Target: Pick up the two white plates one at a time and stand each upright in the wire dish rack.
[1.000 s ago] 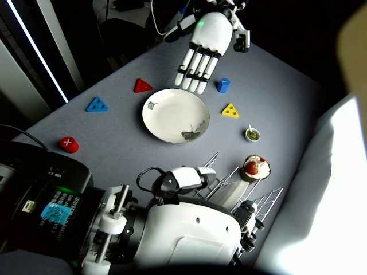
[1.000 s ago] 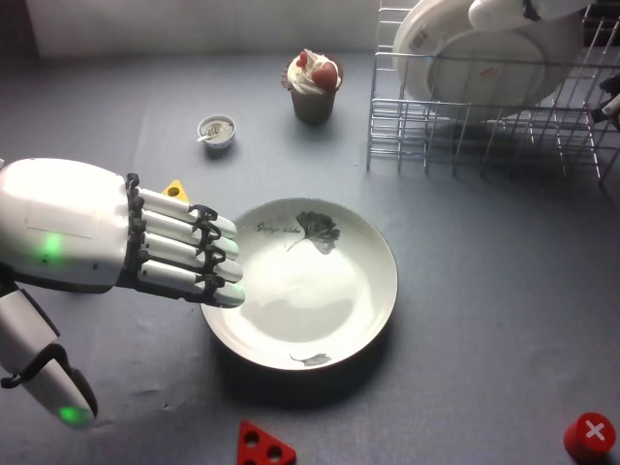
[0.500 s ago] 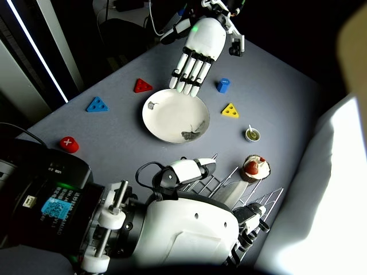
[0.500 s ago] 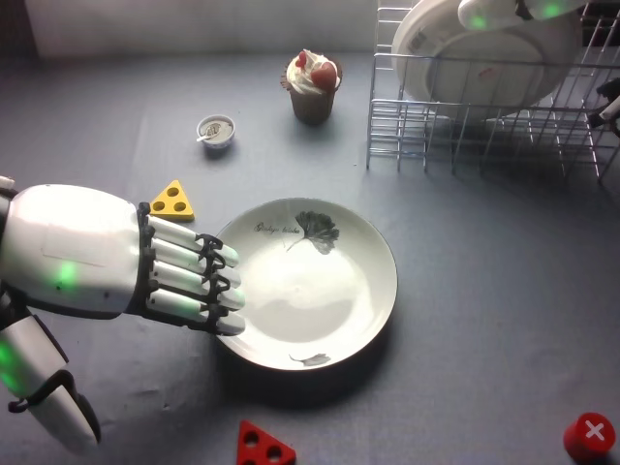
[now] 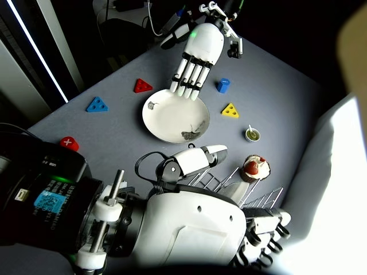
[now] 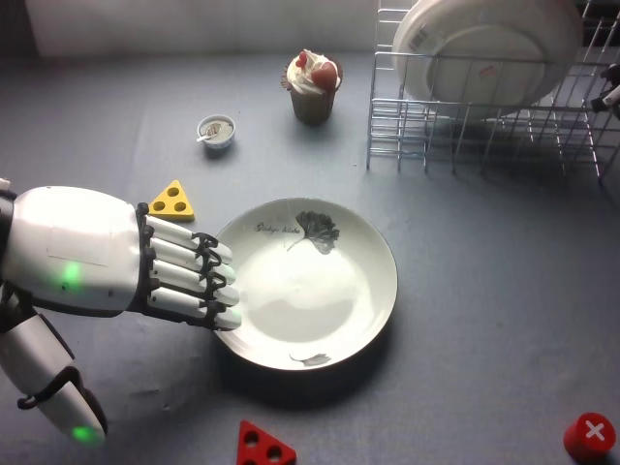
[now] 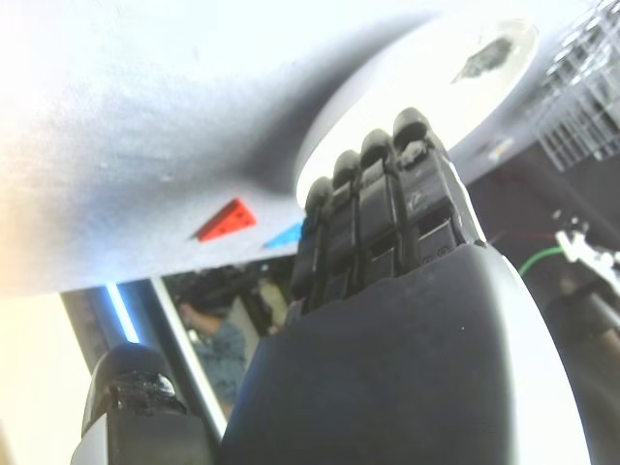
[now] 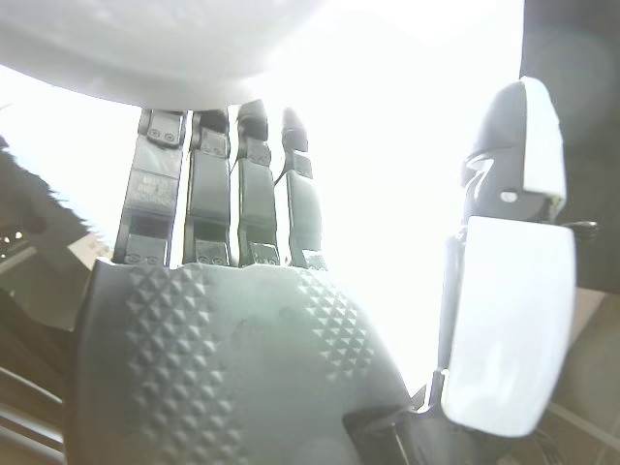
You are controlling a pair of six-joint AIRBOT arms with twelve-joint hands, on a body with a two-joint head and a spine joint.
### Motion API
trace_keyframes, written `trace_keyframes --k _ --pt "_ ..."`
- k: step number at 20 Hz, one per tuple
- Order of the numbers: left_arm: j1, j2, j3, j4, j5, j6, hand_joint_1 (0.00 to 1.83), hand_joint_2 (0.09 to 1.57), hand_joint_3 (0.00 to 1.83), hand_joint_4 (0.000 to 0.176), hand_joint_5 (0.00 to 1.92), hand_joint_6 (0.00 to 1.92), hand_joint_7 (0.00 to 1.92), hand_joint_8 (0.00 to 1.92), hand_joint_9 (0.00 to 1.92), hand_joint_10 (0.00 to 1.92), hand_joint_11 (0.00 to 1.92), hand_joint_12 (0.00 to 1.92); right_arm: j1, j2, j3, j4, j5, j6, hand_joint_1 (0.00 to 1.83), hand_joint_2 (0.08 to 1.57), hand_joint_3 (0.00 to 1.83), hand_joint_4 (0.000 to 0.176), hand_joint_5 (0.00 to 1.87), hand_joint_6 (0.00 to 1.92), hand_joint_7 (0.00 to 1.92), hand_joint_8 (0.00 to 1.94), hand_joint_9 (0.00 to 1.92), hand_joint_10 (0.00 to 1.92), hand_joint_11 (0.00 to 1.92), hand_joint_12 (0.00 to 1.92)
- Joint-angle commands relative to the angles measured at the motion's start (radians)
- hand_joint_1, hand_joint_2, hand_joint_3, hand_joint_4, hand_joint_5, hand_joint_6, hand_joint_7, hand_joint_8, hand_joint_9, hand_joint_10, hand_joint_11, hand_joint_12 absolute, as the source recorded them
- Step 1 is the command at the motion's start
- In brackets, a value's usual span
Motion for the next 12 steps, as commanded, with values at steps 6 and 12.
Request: trace_keyframes --k 6,12 --pt "-0.004 -0.011 0.009 -0.064 -0.017 -0.001 0.00 0.88 0.00 0.000 0.08 0.01 0.11 0.01 0.10 0.01 0.10 0.01 0.025 0.050 -0.056 -0.218 0.229 0.009 0.78 0.86 0.00 0.001 0.27 0.01 0.28 0.01 0.29 0.01 0.35 0.01" --pt "0.001 -0.015 0.014 -0.047 0.001 -0.001 0.00 0.87 0.00 0.000 0.09 0.00 0.10 0.00 0.10 0.00 0.11 0.01 0.025 0.117 -0.171 -0.645 0.408 0.042 0.78 0.84 0.00 0.000 0.27 0.01 0.28 0.01 0.31 0.01 0.34 0.03"
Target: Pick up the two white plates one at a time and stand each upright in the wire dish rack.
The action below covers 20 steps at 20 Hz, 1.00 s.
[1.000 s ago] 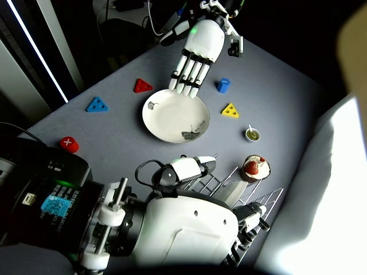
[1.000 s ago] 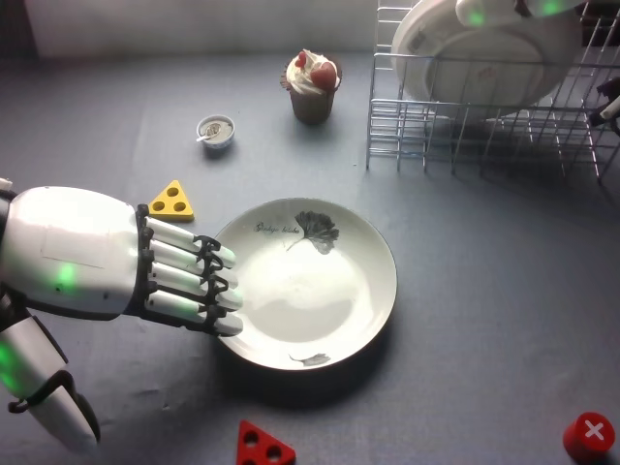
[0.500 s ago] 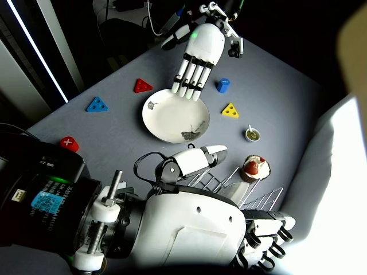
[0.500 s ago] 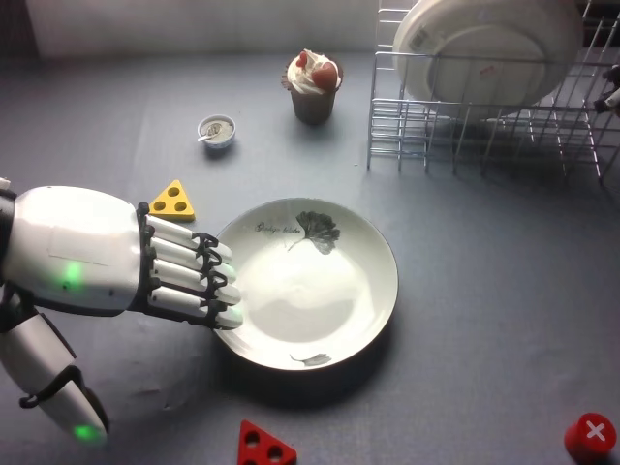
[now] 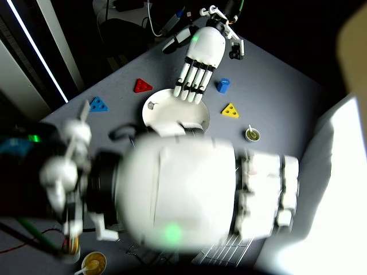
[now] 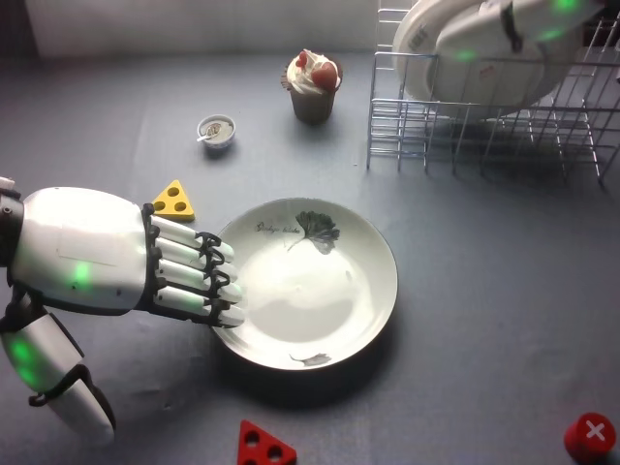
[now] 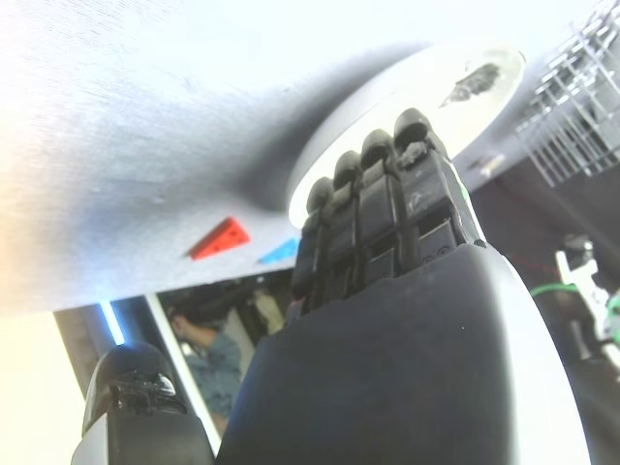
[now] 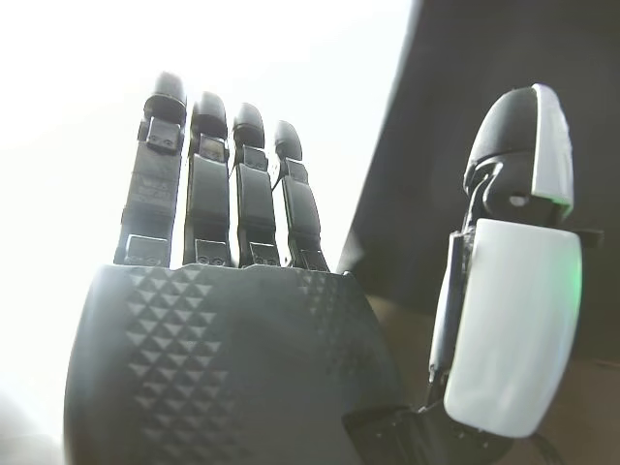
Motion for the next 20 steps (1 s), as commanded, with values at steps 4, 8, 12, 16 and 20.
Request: trace_keyframes --k 4,8,12,16,20 --pt "0.000 0.001 0.009 -0.044 -0.033 -0.001 0.00 0.87 0.00 0.000 0.10 0.01 0.12 0.01 0.11 0.01 0.12 0.02 -0.025 0.050 -0.058 -0.139 0.167 0.005 0.78 0.85 0.00 0.000 0.23 0.00 0.25 0.00 0.27 0.00 0.32 0.02" --pt "0.009 0.001 0.012 -0.038 -0.028 -0.001 0.00 0.87 0.00 0.000 0.09 0.01 0.12 0.01 0.11 0.01 0.10 0.01 -0.069 0.072 -0.123 -0.272 0.198 0.005 0.89 0.82 0.00 0.000 0.13 0.00 0.13 0.00 0.16 0.00 0.23 0.00" --pt "0.022 -0.001 0.010 -0.015 -0.019 -0.001 0.00 0.88 0.00 0.000 0.08 0.00 0.11 0.00 0.11 0.00 0.11 0.01 -0.109 0.067 -0.148 -0.356 0.198 0.005 1.08 0.82 0.01 0.000 0.20 0.02 0.12 0.00 0.14 0.00 0.18 0.00" --pt "0.042 -0.001 0.006 0.008 -0.020 -0.001 0.00 0.87 0.00 0.000 0.08 0.00 0.11 0.00 0.11 0.00 0.11 0.01 -0.126 0.066 -0.173 -0.396 0.198 0.005 1.19 0.81 0.00 0.000 0.23 0.02 0.14 0.01 0.16 0.01 0.21 0.02" --pt "0.079 -0.003 -0.002 0.024 -0.018 -0.001 0.00 0.88 0.00 0.000 0.10 0.01 0.12 0.01 0.12 0.01 0.12 0.01 -0.137 0.066 -0.188 -0.411 0.198 0.005 1.19 0.86 0.01 0.000 0.21 0.01 0.14 0.00 0.15 0.01 0.20 0.02"
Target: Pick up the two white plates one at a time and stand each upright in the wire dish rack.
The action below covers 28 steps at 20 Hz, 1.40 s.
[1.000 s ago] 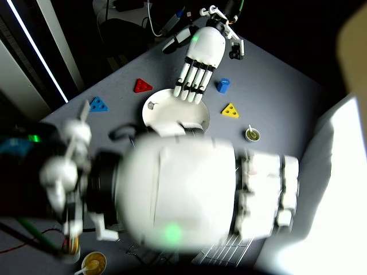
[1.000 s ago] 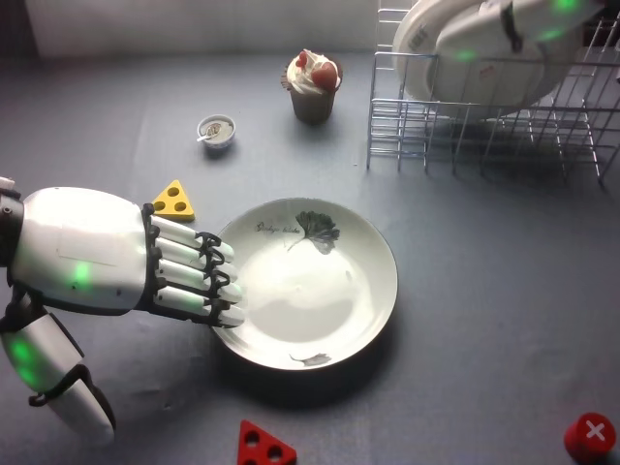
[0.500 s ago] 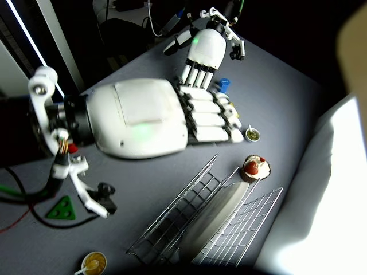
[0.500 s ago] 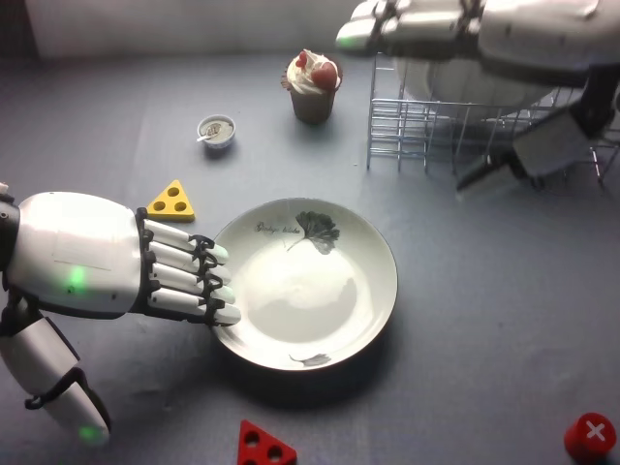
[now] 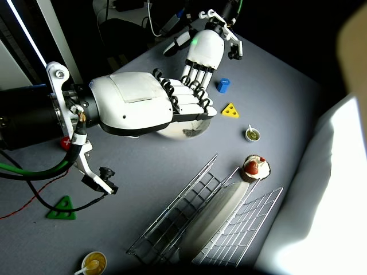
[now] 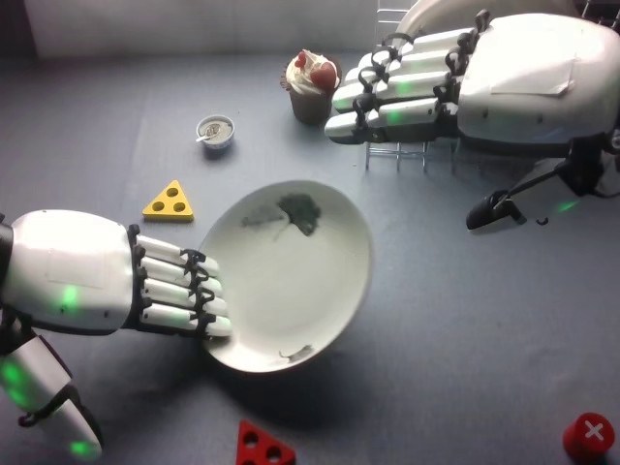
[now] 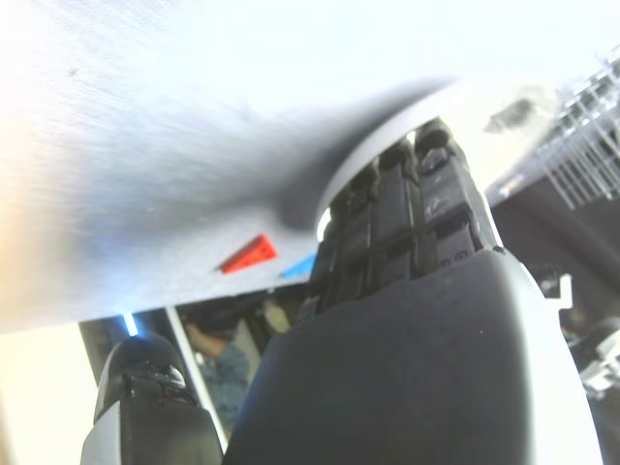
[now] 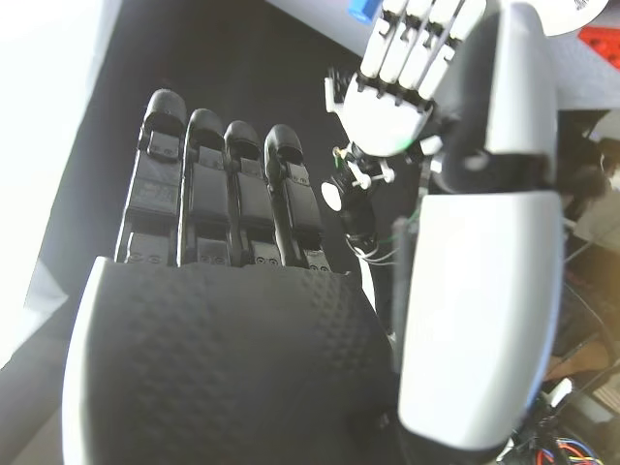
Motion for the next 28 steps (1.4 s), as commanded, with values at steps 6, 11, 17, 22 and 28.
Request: trace_keyframes --k 6,11,17,22,28 --pt "0.021 -0.003 -0.010 0.004 -0.044 -0.002 0.00 0.87 0.00 0.000 0.10 0.01 0.13 0.01 0.12 0.01 0.13 0.01 -0.005 0.004 -0.025 0.049 0.070 -0.008 1.19 0.89 0.01 0.000 0.17 0.01 0.10 0.00 0.13 0.00 0.18 0.01" --pt "0.030 -0.004 -0.010 0.011 -0.046 -0.002 0.00 0.87 0.00 0.000 0.11 0.00 0.14 0.01 0.13 0.01 0.14 0.01 -0.047 -0.046 -0.027 0.095 0.070 -0.078 1.25 0.88 0.00 0.000 0.17 0.00 0.10 0.00 0.09 0.00 0.15 0.00" --pt "0.026 -0.005 -0.009 0.011 -0.047 -0.002 0.00 0.87 0.00 0.000 0.13 0.01 0.16 0.01 0.15 0.01 0.16 0.02 -0.071 -0.125 -0.020 0.148 0.047 -0.176 1.37 0.92 0.00 0.000 0.23 0.00 0.19 0.01 0.15 0.01 0.20 0.03" --pt "0.023 -0.005 -0.007 0.011 -0.048 -0.002 0.00 0.87 0.00 0.000 0.10 0.00 0.10 0.00 0.10 0.00 0.10 0.00 -0.103 -0.158 -0.016 0.164 0.029 -0.207 1.35 0.89 0.00 0.000 0.28 0.01 0.25 0.01 0.23 0.01 0.25 0.06" --pt "0.020 -0.004 -0.005 0.011 -0.048 -0.002 0.00 0.87 0.00 0.000 0.09 0.00 0.12 0.00 0.11 0.00 0.09 0.00 -0.119 -0.197 -0.015 0.218 0.012 -0.217 1.33 0.92 0.01 0.000 0.24 0.00 0.22 0.00 0.19 0.00 0.24 0.06"
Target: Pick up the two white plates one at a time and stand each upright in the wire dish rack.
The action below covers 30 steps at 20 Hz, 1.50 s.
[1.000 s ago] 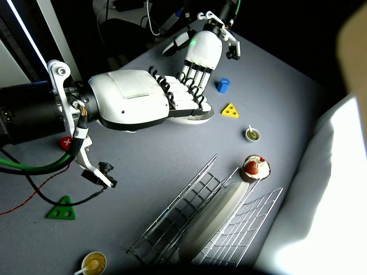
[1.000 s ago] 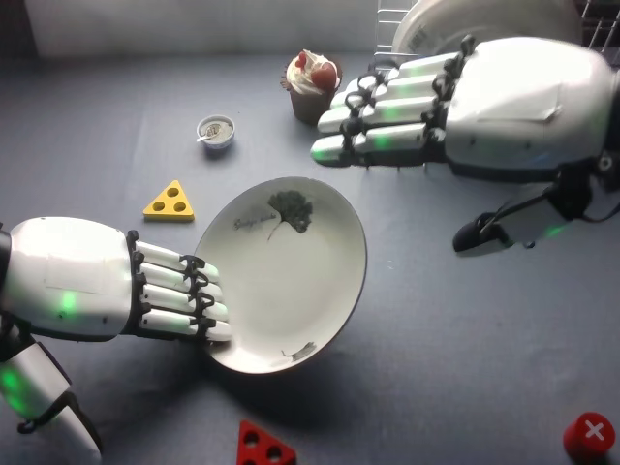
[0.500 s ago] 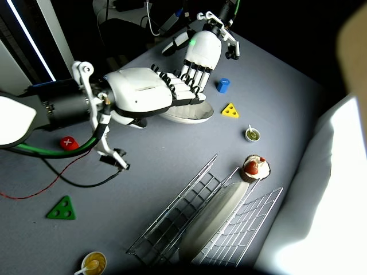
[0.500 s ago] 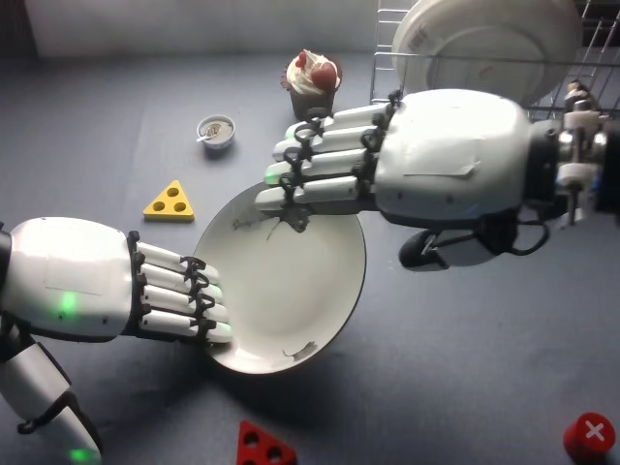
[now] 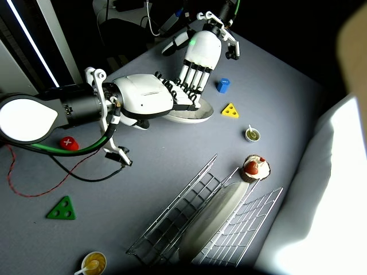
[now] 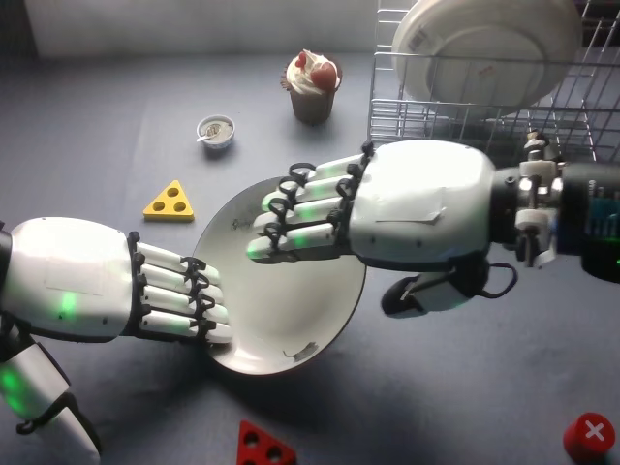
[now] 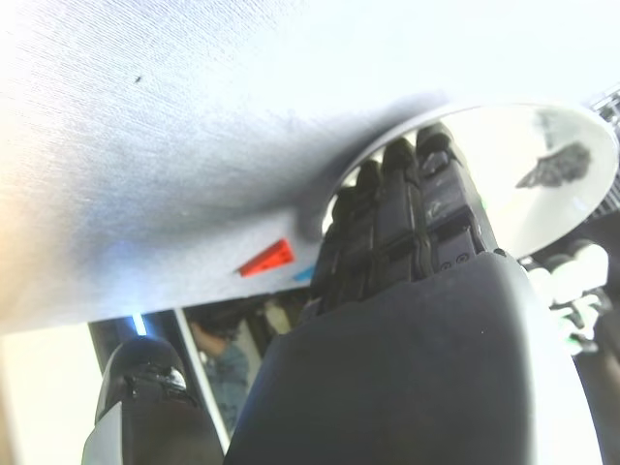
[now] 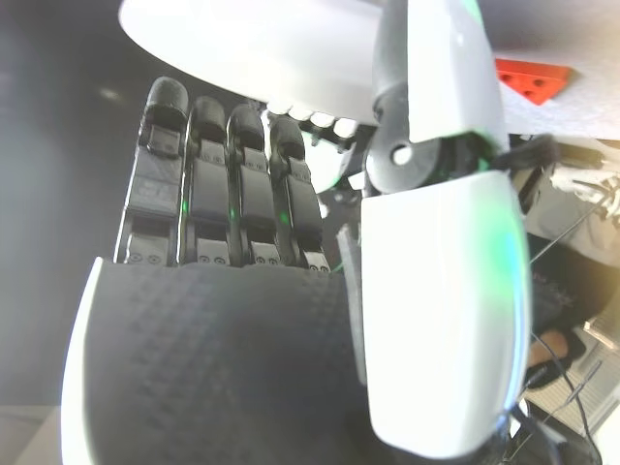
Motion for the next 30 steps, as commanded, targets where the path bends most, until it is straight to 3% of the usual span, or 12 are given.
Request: trace_keyframes --k 1,6,8,12,19,21,22,23,24,25,27,30 --pt "0.002 -0.005 0.000 0.012 -0.040 -0.002 0.00 0.88 0.00 0.000 0.08 0.00 0.10 0.00 0.09 0.00 0.08 0.00 0.005 0.001 -0.002 0.046 0.080 -0.003 1.30 0.93 0.02 0.000 0.23 0.00 0.21 0.00 0.18 0.00 0.24 0.06" --pt "0.002 -0.006 0.001 0.012 -0.041 -0.002 0.00 0.88 0.00 0.000 0.09 0.00 0.12 0.00 0.11 0.01 0.10 0.01 -0.019 -0.039 0.033 0.053 0.073 -0.016 1.31 0.96 0.01 0.000 0.21 0.00 0.19 0.01 0.16 0.01 0.22 0.06" --pt "0.002 -0.006 0.002 0.012 -0.041 -0.002 0.00 0.88 0.00 0.000 0.10 0.01 0.12 0.00 0.11 0.00 0.10 0.01 -0.030 -0.048 0.043 0.084 0.073 -0.092 1.31 0.96 0.01 0.000 0.22 0.01 0.21 0.01 0.19 0.01 0.23 0.06" --pt "0.003 -0.008 0.007 0.009 -0.041 -0.002 0.00 0.87 0.00 0.000 0.09 0.00 0.11 0.00 0.11 0.00 0.09 0.01 -0.035 -0.058 0.053 0.108 0.073 -0.155 1.29 0.95 0.00 0.000 0.22 0.01 0.22 0.01 0.22 0.02 0.27 0.08" --pt "0.007 -0.008 0.010 0.006 -0.041 -0.002 0.00 0.87 0.00 0.000 0.07 0.00 0.10 0.00 0.09 0.00 0.09 0.00 -0.035 -0.058 0.045 0.110 0.076 -0.179 1.37 1.03 0.00 0.000 0.61 0.01 0.59 0.01 0.62 0.01 0.58 0.22" --pt "0.007 -0.008 0.012 0.005 -0.041 -0.002 0.00 0.87 0.00 0.000 0.07 0.00 0.10 0.00 0.09 0.00 0.08 0.00 -0.035 -0.058 0.043 0.113 0.076 -0.179 1.42 1.07 0.00 0.000 0.86 0.01 0.83 0.01 0.83 0.01 0.84 0.29" --pt "0.008 -0.009 0.012 0.004 -0.041 -0.002 0.00 0.87 0.00 0.000 0.08 0.01 0.11 0.01 0.11 0.01 0.10 0.01 -0.035 -0.058 0.042 0.113 0.077 -0.179 1.48 1.05 0.00 0.000 0.97 0.75 1.07 0.42 0.99 0.66 1.00 1.06" --pt "0.008 -0.009 0.013 0.004 -0.042 -0.002 0.00 0.87 0.00 0.000 0.08 0.01 0.11 0.00 0.11 0.01 0.10 0.01 -0.035 -0.058 0.040 0.116 0.077 -0.179 1.49 1.06 0.01 0.000 0.95 0.97 1.05 0.63 1.00 0.84 1.00 1.27" --pt "0.009 -0.009 0.013 0.004 -0.042 -0.002 0.01 0.88 0.00 0.000 0.08 0.00 0.10 0.00 0.08 0.00 0.09 0.00 -0.035 -0.058 0.039 0.117 0.078 -0.179 1.40 1.07 0.00 0.000 0.98 0.99 1.08 0.68 1.06 0.92 1.04 0.85" --pt "0.010 -0.009 0.013 0.003 -0.042 -0.002 0.00 0.87 0.00 0.000 0.08 0.00 0.11 0.00 0.10 0.01 0.10 0.01 -0.035 -0.058 0.036 0.117 0.079 -0.179 1.39 1.05 0.00 0.000 1.00 0.94 1.11 0.61 1.17 0.84 1.16 0.67" --pt "0.010 -0.009 0.013 -0.001 -0.042 -0.002 0.01 0.89 0.00 0.000 0.09 0.01 0.12 0.01 0.11 0.01 0.11 0.01 -0.035 -0.057 0.032 0.117 0.081 -0.179 1.39 1.08 0.00 0.000 0.92 1.03 1.06 0.70 1.09 0.98 1.18 0.51" --pt "0.000 -0.005 0.015 -0.039 -0.045 -0.002 0.00 0.88 0.00 0.000 0.08 0.01 0.12 0.01 0.11 0.01 0.10 0.01 -0.035 -0.054 0.026 0.118 0.082 -0.179 1.39 1.08 0.00 0.000 0.91 1.05 1.05 0.73 1.10 0.96 1.21 0.45"
